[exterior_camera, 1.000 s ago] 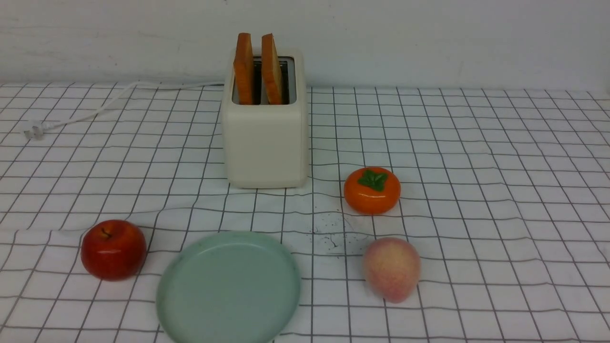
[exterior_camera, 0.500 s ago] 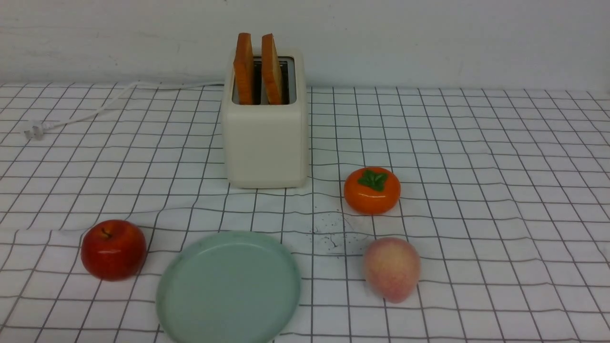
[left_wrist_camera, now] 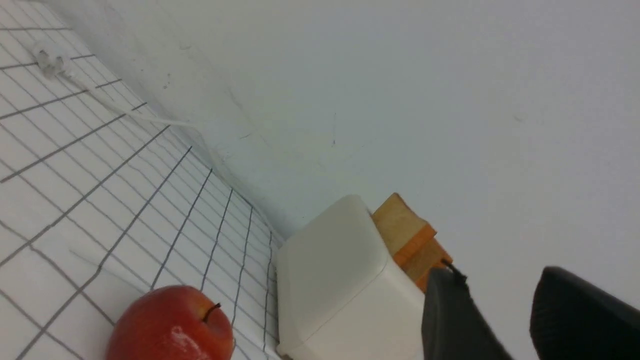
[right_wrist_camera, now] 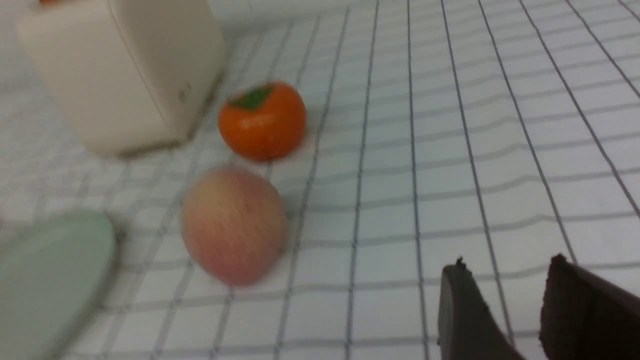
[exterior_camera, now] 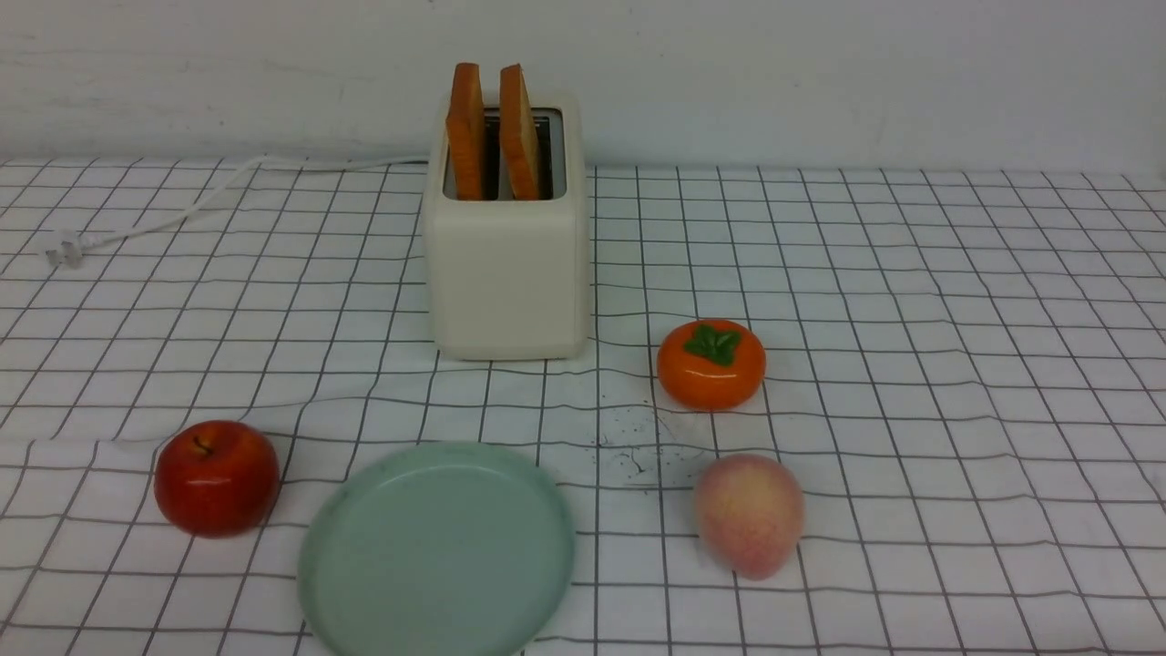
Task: Take toasted bread from bread machine on white checkered table place on plate.
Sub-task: 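Reach for a toast slice standing in the toaster with the left gripper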
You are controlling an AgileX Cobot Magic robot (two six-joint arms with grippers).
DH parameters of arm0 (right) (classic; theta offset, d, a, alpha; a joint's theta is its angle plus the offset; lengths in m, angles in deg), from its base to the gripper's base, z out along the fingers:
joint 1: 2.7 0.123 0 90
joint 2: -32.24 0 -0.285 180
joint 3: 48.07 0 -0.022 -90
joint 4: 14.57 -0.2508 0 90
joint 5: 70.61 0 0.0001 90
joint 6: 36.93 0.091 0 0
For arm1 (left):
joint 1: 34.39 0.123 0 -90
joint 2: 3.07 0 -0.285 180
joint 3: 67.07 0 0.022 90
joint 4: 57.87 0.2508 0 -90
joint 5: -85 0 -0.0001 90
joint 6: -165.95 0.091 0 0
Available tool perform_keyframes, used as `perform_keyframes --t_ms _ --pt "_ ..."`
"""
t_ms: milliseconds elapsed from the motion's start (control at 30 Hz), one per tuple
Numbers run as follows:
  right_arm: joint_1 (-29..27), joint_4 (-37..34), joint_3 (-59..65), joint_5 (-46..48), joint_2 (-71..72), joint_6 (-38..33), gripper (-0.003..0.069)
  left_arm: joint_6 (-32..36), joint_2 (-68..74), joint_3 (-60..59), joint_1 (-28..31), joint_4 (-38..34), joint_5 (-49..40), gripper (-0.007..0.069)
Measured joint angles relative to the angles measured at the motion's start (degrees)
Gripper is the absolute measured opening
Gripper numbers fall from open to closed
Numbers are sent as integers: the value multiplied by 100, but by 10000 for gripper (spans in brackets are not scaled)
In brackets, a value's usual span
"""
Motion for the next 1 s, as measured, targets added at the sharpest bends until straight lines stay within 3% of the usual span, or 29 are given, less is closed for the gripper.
perform_keyframes --t_ms 167,333,367,467,567,733,833,1000 --pt "0 -1169 0 -806 0 0 238 -170 0 36 0 0 29 185" --pt "0 -1541 -484 -339 -46 -91 147 -115 8 701 0 515 -759 -2" --pt "0 -1541 -532 -286 -60 -91 141 -115 20 738 0 515 -783 -8" --pt "0 -1304 -1560 891 -569 -754 25 -12 481 1380 0 1026 -1057 -13" --pt "0 -1209 -2355 1639 -1040 -1256 -10 3 999 1786 0 1249 -1142 -13" --pt "0 -1143 -3644 2868 -2039 -1738 -7 14 2209 2596 0 1621 -1236 -13" --pt "0 -1112 -4092 3248 -2443 -1811 -1 20 2910 3069 -27 1788 -1392 -13" --pt "0 -1041 -4510 3512 -2945 -2028 4 346 4349 4141 -544 1981 -1921 -13"
